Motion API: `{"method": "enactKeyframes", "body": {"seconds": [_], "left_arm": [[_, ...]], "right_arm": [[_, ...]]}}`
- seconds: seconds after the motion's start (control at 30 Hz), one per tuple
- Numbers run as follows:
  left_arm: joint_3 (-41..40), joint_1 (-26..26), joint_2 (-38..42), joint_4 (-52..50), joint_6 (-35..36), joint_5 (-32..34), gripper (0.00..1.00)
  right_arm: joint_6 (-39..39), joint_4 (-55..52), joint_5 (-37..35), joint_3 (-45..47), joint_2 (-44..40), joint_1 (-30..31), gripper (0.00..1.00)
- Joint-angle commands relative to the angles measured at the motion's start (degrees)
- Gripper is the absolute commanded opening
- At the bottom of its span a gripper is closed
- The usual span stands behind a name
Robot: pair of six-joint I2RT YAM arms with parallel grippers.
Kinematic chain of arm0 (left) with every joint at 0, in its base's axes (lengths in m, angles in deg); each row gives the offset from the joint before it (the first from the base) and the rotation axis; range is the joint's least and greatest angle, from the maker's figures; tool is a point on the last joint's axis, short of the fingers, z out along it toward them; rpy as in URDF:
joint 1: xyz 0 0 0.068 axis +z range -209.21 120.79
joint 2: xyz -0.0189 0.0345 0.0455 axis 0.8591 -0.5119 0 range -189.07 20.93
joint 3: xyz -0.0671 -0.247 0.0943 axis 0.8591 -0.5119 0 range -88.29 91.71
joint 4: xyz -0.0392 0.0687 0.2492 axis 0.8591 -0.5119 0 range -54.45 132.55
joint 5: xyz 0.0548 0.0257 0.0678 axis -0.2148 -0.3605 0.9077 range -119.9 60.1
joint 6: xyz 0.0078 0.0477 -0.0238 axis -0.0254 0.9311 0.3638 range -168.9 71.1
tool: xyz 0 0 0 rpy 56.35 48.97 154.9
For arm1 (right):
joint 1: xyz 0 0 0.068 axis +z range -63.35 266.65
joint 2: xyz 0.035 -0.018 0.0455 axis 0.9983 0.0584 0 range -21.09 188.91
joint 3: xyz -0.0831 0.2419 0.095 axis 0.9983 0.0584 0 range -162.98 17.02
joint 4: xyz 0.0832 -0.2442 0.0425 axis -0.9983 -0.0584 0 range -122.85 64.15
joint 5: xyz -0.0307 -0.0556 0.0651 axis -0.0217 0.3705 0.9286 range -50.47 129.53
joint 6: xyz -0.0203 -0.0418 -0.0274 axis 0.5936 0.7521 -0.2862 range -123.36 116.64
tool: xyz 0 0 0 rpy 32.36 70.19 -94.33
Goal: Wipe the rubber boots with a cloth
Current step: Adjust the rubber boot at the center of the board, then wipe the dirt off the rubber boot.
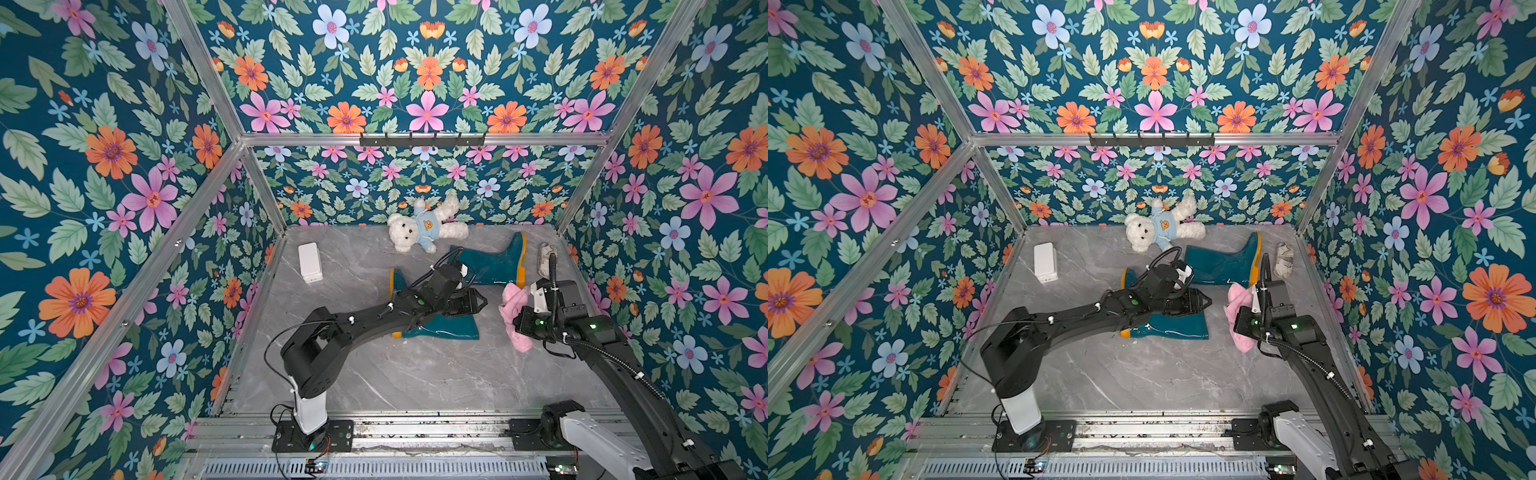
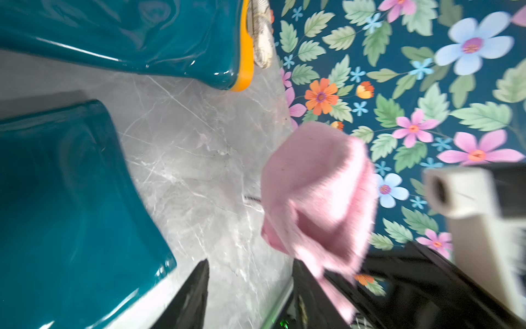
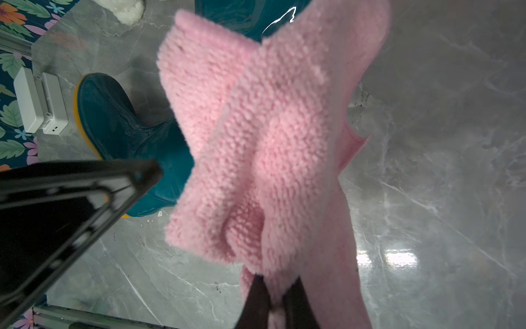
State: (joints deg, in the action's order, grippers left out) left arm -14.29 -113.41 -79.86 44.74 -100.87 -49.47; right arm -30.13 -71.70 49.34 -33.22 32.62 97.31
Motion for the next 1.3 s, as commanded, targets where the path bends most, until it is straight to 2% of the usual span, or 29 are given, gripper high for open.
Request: {"method": "enactKeyframes", "body": {"seconds": [0.0, 0.1, 0.27, 0.43, 0.53, 0.8, 1.03, 1.27], "left_arm": [[-1.6, 2.2, 7.2, -8.2, 4.8, 2.9, 0.51], [-6.8, 6.7, 15.1, -11.1, 7.5, 4.8, 0.51], [-20.7, 15.5, 24.3, -10.1, 10.7, 7.1, 0.51], [-28.3, 17.9, 24.3, -6.5, 12.2, 11.5, 0.49], [-31.2, 18.7, 23.0, -3.7, 11.6, 12.9, 0.47], [-33.5, 20.5, 20.4, -2.4, 12.4, 15.3, 0.41], [-34.3, 21.0, 19.0, 0.6, 12.4, 12.5, 0.4], [-34.2, 21.3, 19.3, 1.3, 12.5, 11.1, 0.4]], "right_arm": [[-0.3, 0.0, -0.7, -1.4, 1.1, 0.0, 0.0], [-0.5, 1.1, 0.9, -2.7, 2.9, 0.0, 0.0], [-0.7, 3.2, 3.5, -5.6, 7.1, 0.1, 0.0], [-1.0, 5.3, 5.8, -9.3, 12.2, 1.2, 0.0], [-0.8, 6.0, 3.5, -13.7, 17.2, 6.5, 0.0], [-1.4, 9.6, 2.8, -26.0, 34.3, 15.6, 0.0], [-1.7, 10.8, 4.0, -33.6, 45.0, 18.1, 0.0], [-1.8, 10.7, 4.5, -38.3, 50.0, 19.3, 0.0]]}}
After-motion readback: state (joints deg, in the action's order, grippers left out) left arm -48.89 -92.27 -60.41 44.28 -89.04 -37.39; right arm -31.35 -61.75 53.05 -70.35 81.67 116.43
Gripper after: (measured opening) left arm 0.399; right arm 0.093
